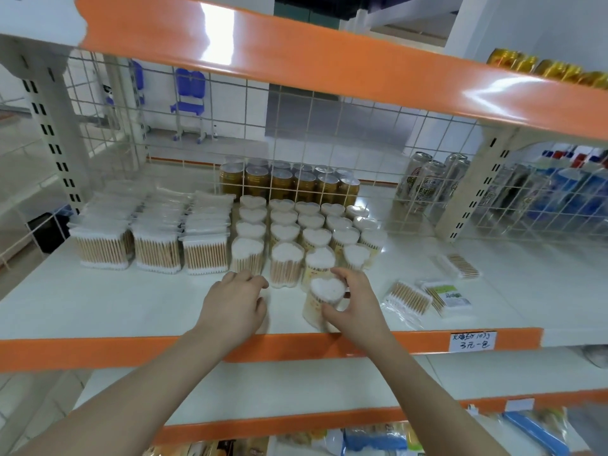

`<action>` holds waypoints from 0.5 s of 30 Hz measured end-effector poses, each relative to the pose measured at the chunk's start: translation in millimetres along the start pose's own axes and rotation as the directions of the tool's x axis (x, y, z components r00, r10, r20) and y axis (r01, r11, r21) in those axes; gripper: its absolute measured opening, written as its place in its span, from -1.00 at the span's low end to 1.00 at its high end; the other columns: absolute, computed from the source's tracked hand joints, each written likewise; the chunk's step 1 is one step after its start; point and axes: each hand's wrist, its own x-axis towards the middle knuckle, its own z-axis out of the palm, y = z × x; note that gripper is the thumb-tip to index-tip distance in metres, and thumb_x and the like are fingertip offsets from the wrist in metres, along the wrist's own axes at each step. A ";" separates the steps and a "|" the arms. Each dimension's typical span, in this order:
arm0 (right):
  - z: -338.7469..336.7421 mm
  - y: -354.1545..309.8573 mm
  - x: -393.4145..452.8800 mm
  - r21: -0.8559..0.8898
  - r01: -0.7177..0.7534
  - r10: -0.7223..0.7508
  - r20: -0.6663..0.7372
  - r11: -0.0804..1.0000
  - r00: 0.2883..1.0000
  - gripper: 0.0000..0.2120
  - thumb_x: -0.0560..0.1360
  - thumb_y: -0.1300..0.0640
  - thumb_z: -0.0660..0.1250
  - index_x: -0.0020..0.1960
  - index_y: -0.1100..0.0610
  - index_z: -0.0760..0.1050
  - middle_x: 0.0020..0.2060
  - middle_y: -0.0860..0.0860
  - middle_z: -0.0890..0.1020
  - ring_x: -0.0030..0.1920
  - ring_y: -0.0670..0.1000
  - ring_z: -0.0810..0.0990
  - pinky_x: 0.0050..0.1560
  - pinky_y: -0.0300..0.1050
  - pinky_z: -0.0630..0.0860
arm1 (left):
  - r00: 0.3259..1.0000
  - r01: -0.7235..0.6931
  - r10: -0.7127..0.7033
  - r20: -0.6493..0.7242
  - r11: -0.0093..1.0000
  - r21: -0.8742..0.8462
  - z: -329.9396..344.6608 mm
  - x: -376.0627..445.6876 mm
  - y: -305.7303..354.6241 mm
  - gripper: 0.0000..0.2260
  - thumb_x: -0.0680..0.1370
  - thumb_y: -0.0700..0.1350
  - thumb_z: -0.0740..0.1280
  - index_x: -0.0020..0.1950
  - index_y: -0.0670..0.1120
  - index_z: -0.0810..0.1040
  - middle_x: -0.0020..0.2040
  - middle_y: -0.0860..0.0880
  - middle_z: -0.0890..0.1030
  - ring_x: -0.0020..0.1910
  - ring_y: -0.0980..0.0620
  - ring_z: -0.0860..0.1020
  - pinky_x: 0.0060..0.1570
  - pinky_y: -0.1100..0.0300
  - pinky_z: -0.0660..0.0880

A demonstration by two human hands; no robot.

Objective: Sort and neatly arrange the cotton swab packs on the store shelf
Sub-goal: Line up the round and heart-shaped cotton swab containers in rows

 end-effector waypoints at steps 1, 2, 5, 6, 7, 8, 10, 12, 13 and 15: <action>-3.2 0.4 0.4 -0.013 -0.008 0.008 -0.007 1.000 1.000 -0.43 0.37 0.22 0.40 0.34 0.07 0.33 0.11 -0.09 0.34 0.15 -0.13 0.37 0.18 -0.30 0.31 | 1.000 -0.011 0.011 -0.008 1.000 -0.009 0.4 2.8 -0.1 -0.67 0.55 -0.12 0.17 0.32 0.00 0.43 0.23 0.02 0.47 0.23 -0.03 0.38 0.13 0.18 0.35; -7.0 1.0 1.2 -0.029 -0.020 0.019 -0.013 0.999 1.000 -0.43 0.37 0.23 0.40 0.34 0.08 0.33 0.11 -0.08 0.34 0.15 -0.11 0.37 0.17 -0.30 0.30 | 0.999 -0.029 0.028 -0.027 0.999 -0.024 0.0 5.3 0.6 -0.68 0.53 -0.15 0.20 0.28 -0.03 0.47 0.19 -0.01 0.50 0.19 -0.07 0.42 0.11 0.14 0.37; -22.1 5.8 3.7 -0.068 -0.069 0.067 -0.041 0.995 0.997 -0.44 0.36 0.24 0.40 0.34 0.13 0.36 0.10 -0.03 0.33 0.13 -0.06 0.39 0.14 -0.32 0.29 | 0.984 -0.128 0.118 -0.137 0.990 -0.064 3.3 15.5 2.0 -0.73 0.40 -0.16 0.20 0.00 -0.11 0.63 -0.12 -0.07 0.60 -0.12 -0.16 0.56 -0.16 0.06 0.51; -27.8 7.4 4.4 -0.078 -0.090 0.085 -0.057 0.993 0.995 -0.44 0.36 0.25 0.40 0.33 0.14 0.36 0.10 -0.03 0.33 0.13 -0.06 0.39 0.14 -0.33 0.29 | 0.976 -0.158 0.148 -0.160 0.986 -0.048 3.9 19.2 2.9 -0.70 0.37 -0.12 0.15 -0.08 -0.10 0.63 -0.20 -0.05 0.60 -0.20 -0.13 0.57 -0.24 0.09 0.53; -33.4 9.0 5.4 -0.082 -0.112 0.106 -0.073 0.990 0.992 -0.45 0.36 0.26 0.40 0.33 0.15 0.37 0.10 -0.03 0.32 0.12 -0.06 0.39 0.13 -0.33 0.29 | 0.967 -0.191 0.183 -0.175 0.981 -0.028 4.3 22.5 4.2 -0.67 0.35 -0.10 0.10 -0.11 -0.10 0.63 -0.23 -0.03 0.59 -0.25 -0.11 0.57 -0.26 0.12 0.53; -39.0 10.9 6.3 -0.083 -0.133 0.126 -0.091 0.988 0.988 -0.45 0.36 0.27 0.40 0.32 0.15 0.37 0.10 -0.03 0.31 0.10 -0.07 0.38 0.12 -0.35 0.29 | 0.960 -0.219 0.213 -0.180 0.976 -0.015 4.3 25.6 6.8 -0.65 0.35 -0.09 0.08 -0.11 -0.10 0.63 -0.23 -0.03 0.59 -0.26 -0.09 0.57 -0.27 0.14 0.53; -49.4 16.6 8.3 -0.094 -0.167 0.154 -0.130 0.981 0.979 -0.47 0.36 0.28 0.41 0.31 0.17 0.39 0.09 -0.03 0.30 0.08 -0.07 0.39 0.08 -0.37 0.27 | 0.949 -0.261 0.254 -0.189 0.965 -0.014 3.1 31.2 13.3 -0.64 0.37 -0.08 0.07 -0.09 -0.09 0.63 -0.21 -0.02 0.60 -0.25 -0.08 0.57 -0.27 0.13 0.52; -58.8 23.2 11.0 -0.112 -0.195 0.175 -0.168 0.974 0.970 -0.47 0.34 0.28 0.42 0.30 0.18 0.40 0.08 -0.02 0.30 0.11 -0.02 0.40 0.08 -0.35 0.27 | 0.939 -0.289 0.279 -0.201 0.957 -0.023 4.8 37.3 19.1 -0.64 0.39 -0.08 0.07 -0.08 -0.09 0.64 -0.20 -0.01 0.61 -0.23 -0.08 0.57 -0.29 0.10 0.52; -63.6 26.2 12.7 -0.122 -0.204 0.180 -0.184 0.971 0.966 -0.46 0.34 0.29 0.43 0.29 0.18 0.41 0.08 -0.02 0.30 0.13 0.00 0.41 0.08 -0.34 0.28 | 0.936 -0.296 0.285 -0.205 0.955 -0.023 5.6 40.0 22.4 -0.64 0.40 -0.07 0.07 -0.08 -0.09 0.64 -0.20 -0.01 0.61 -0.22 -0.08 0.58 -0.28 0.09 0.52; -73.1 32.0 17.7 -0.143 -0.212 0.178 -0.217 0.967 0.960 -0.46 0.32 0.29 0.44 0.29 0.19 0.42 0.07 -0.01 0.32 0.13 0.01 0.41 0.06 -0.31 0.29 | 0.934 -0.304 0.291 -0.205 0.952 -0.033 7.4 45.8 28.4 -0.64 0.40 -0.07 0.07 -0.07 -0.09 0.64 -0.19 -0.01 0.61 -0.19 -0.09 0.58 -0.26 0.08 0.53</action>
